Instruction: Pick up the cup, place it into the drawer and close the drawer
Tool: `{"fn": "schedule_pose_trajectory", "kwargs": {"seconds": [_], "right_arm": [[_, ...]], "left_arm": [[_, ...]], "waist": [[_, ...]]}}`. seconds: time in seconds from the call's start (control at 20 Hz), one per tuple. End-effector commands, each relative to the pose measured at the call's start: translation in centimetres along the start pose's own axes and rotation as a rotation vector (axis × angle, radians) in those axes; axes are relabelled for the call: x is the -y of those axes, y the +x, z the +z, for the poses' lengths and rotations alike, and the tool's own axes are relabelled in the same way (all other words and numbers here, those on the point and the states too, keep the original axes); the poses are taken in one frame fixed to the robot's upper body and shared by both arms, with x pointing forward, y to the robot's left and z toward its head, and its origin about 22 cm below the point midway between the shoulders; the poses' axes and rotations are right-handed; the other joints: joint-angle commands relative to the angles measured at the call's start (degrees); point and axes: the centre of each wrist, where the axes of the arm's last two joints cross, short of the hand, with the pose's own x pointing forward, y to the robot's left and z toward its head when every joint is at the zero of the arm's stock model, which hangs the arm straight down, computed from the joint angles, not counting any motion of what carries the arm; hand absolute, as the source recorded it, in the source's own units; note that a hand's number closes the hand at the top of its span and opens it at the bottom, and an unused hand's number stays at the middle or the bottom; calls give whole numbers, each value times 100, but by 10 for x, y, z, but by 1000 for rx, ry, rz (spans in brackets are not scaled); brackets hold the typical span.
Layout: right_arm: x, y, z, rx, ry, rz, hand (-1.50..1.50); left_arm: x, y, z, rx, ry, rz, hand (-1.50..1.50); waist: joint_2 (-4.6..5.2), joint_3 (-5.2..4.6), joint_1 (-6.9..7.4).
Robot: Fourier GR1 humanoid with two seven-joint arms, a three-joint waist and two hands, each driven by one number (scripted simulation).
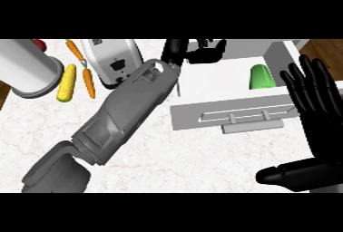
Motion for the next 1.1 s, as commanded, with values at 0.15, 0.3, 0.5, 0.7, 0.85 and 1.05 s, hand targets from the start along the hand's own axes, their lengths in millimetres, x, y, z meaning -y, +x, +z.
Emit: {"fn": "schedule_pose_trajectory", "kwargs": {"seconds": [0.15, 0.3, 0.5, 0.7, 0.85, 1.05], "right_arm": [[-2, 11, 0, 26, 21, -26, -150], [5, 6, -9, 36, 22, -39, -150], [-4, -1, -7, 14, 10, -98, -150], [6, 3, 6, 14, 33, -101, -150], [17, 5, 22, 1, 38, -102, -150], [23, 26, 23, 7, 90, -23, 150]], "left_arm": [[8, -8, 10, -5, 21, -19, -150], [8, 10, -1, 10, -4, 41, -150], [14, 24, -1, 57, -9, 171, -150], [12, 21, 2, 121, 18, 263, -150], [12, 28, 3, 117, 1, 344, -150], [-9, 11, 12, 92, 45, 363, -150]], "waist": [[-6, -4, -90], [16, -3, -16], [-29, -7, 108], [-67, -7, 219], [-139, -9, 453], [-187, -13, 614]]}}
